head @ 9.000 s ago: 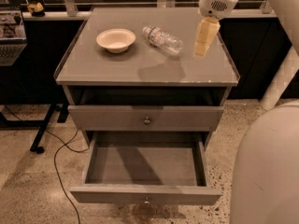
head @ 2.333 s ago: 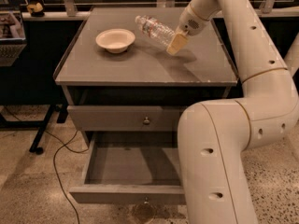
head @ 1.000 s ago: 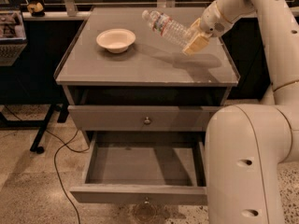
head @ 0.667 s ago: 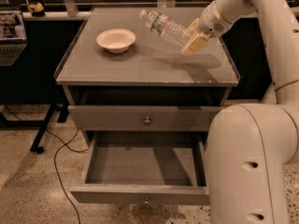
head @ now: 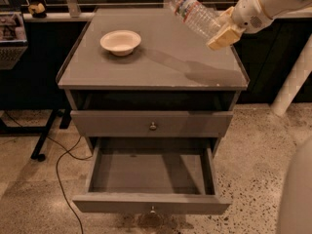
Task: Place water bottle into middle drawer
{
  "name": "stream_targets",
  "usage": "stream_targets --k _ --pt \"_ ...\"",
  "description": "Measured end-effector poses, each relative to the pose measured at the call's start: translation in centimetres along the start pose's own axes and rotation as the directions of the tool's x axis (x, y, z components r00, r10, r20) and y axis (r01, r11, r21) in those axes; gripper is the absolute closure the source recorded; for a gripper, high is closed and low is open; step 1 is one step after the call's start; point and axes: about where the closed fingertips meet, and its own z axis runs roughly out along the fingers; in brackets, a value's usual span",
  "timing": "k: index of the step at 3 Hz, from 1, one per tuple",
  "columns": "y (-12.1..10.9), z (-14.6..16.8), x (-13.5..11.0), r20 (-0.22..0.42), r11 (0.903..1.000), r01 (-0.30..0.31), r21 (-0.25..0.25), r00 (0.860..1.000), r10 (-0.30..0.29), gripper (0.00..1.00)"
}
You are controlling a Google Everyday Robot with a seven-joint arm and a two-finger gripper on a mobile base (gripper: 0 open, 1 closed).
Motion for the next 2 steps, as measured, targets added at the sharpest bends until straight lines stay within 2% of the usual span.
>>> stream_targets --k 1,2 --pt "2.4 -2.7 -0.9 0.042 0.9979 -0.014 0.063 0.999 0.011 1.00" --pt "6.2 -1.7 0.1 0.063 0.9976 -0.053 0.044 0.997 0.050 1.00"
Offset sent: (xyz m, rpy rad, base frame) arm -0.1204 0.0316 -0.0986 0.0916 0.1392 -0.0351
